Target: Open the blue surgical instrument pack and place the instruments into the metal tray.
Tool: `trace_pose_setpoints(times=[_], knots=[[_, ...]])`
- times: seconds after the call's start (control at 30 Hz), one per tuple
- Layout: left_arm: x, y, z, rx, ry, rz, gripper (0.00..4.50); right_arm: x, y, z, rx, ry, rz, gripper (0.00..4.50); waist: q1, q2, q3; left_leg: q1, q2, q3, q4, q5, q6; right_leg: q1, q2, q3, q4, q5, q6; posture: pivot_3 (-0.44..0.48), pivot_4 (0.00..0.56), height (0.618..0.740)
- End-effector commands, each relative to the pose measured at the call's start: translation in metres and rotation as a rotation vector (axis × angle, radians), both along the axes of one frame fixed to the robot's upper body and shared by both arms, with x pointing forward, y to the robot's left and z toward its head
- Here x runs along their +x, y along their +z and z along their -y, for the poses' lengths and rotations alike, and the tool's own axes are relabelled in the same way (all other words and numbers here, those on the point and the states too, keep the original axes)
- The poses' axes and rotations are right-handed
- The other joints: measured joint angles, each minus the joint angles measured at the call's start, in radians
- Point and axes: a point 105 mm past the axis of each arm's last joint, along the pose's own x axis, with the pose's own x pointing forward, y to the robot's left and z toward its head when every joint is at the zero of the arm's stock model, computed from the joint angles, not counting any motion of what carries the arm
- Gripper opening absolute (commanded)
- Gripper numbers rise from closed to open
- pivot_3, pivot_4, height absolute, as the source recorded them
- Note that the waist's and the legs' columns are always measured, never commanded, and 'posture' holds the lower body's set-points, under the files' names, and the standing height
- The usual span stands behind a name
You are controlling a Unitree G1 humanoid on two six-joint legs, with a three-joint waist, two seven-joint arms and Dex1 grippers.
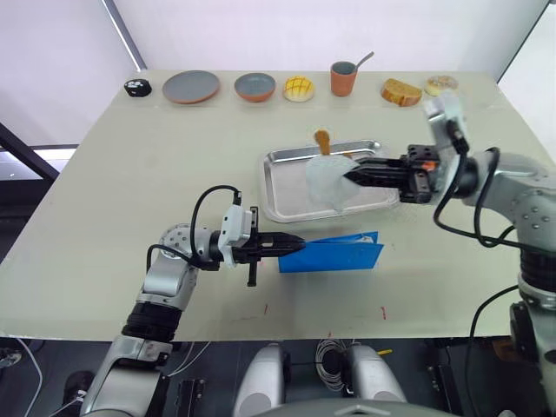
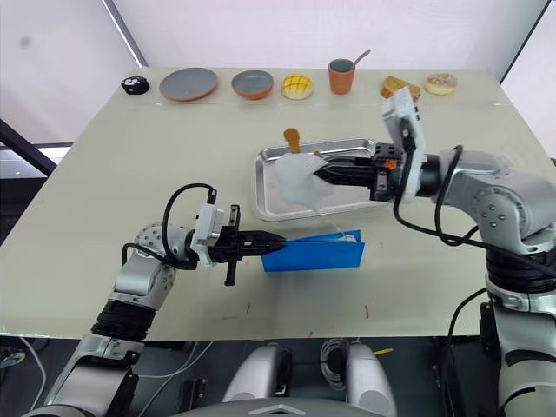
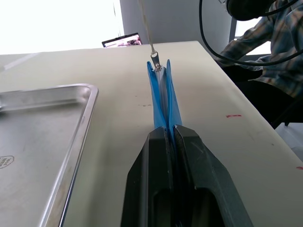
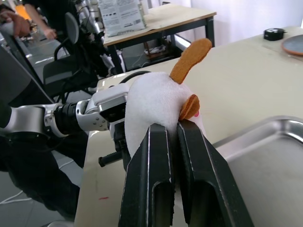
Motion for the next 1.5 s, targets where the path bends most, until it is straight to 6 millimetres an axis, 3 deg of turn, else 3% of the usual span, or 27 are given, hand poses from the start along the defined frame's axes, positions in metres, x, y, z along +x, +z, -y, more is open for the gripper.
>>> trace_pose_setpoints(times=[0.03,0.2,0.4,0.73,1.0,1.13,1.23,1.5], knots=[[-0.001,-0.007,-0.001,0.033,-0.004,-0.01,0.0,-0.006,0.012,-0.015,0.033,0.032,0.088,0.09,0.0,0.0,0.0,0.0,0.0,0.0,0.0,0.0,0.0,0.0,0.0,0.0,0.0,0.0,0.0,0.0,0.15,0.74],[0.001,-0.009,-0.002,0.035,0.002,-0.013,0.0,0.0,0.017,-0.037,0.079,0.032,0.119,0.09,-0.001,0.0,0.0,0.0,0.0,0.0,0.0,0.0,0.0,0.0,0.0,0.0,0.0,0.0,0.0,0.0,0.15,0.74],[0.002,-0.01,-0.001,0.033,0.005,-0.012,0.0,0.005,0.009,-0.056,0.096,0.037,0.111,0.09,-0.002,0.0,0.0,0.0,0.0,0.0,0.0,0.0,0.0,0.0,0.0,-0.001,0.0,0.0,0.0,0.0,0.15,0.74],[0.003,-0.012,0.002,0.027,0.008,-0.013,0.0,0.002,0.004,-0.074,0.153,0.048,0.081,0.09,-0.002,0.0,0.0,0.0,0.0,-0.001,0.0,0.0,0.0,0.0,0.0,-0.001,0.0,0.0,0.0,0.0,0.15,0.74],[0.003,-0.014,0.0,0.025,0.019,-0.013,0.0,-0.014,-0.007,-0.047,0.118,0.1,0.029,0.09,0.0,0.0,0.0,0.0,0.0,-0.001,0.0,0.0,0.0,0.0,0.0,-0.001,0.0,0.0,0.0,0.0,0.15,0.74],[0.004,-0.016,-0.002,0.022,0.033,-0.019,0.0,-0.033,-0.033,-0.03,-0.007,0.151,-0.003,0.09,0.001,0.0,0.0,0.0,0.0,-0.001,0.0,0.0,0.0,0.0,-0.001,-0.001,0.0,0.0,0.0,0.0,0.15,0.74],[0.005,-0.015,-0.002,0.02,0.036,-0.02,0.0,-0.041,-0.068,-0.018,-0.236,0.18,0.07,0.09,-0.001,0.0,0.0,0.0,-0.001,-0.001,0.0,0.0,0.0,0.0,0.0,-0.001,0.0,0.0,0.0,0.0,0.15,0.74],[0.007,-0.012,-0.001,0.026,0.026,-0.021,0.0,-0.039,-0.096,-0.024,-0.423,0.254,0.144,0.09,-0.001,0.0,0.0,0.0,-0.002,-0.001,0.0,0.0,0.0,0.0,0.0,-0.001,0.0,0.0,0.0,0.0,0.15,0.74]])
